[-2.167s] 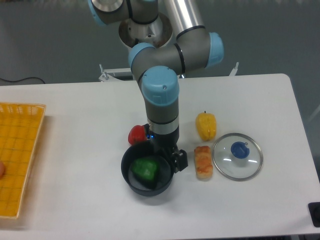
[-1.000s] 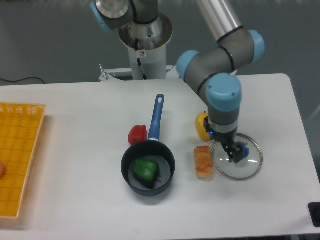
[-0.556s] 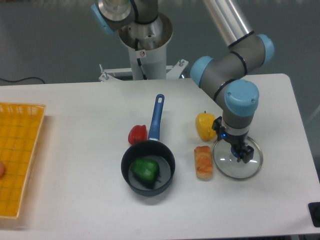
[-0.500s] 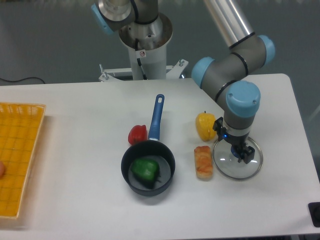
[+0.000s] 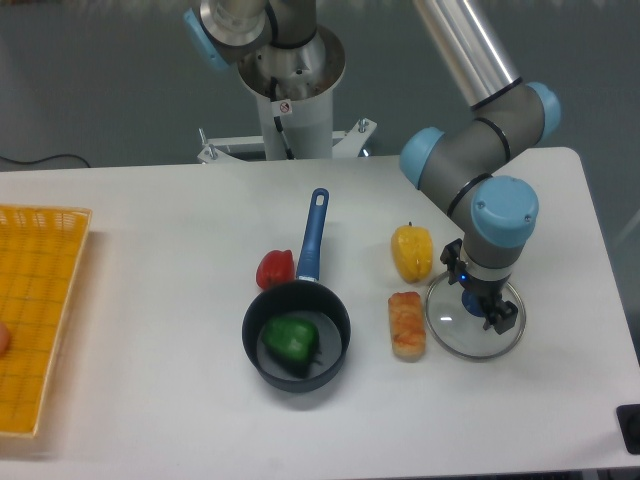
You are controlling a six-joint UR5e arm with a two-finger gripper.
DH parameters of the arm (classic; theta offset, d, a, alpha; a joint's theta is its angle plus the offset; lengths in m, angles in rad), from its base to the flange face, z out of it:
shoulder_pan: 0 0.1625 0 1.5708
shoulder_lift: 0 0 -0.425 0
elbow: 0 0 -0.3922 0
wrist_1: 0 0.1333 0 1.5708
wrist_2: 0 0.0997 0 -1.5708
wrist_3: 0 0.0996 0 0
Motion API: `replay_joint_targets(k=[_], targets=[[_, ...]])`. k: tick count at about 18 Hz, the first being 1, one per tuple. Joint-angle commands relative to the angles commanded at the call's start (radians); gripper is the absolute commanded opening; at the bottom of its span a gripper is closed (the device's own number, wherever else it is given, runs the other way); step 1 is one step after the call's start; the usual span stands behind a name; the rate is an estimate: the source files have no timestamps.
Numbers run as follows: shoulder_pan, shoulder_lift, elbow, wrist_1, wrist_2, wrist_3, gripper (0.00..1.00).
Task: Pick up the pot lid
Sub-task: 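Lower the gripper down around the blue knob, then close the gripper on the blue knob of the glass lid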
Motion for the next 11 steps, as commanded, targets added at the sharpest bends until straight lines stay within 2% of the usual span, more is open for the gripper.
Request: replay_joint_targets(k=[7,11], targets=[[0.015,-0.018,0.014,0.003,-0.003,0.003,1.00],[0.015,-0.021,0.014,0.003,-0.002,0.002,0.96]])
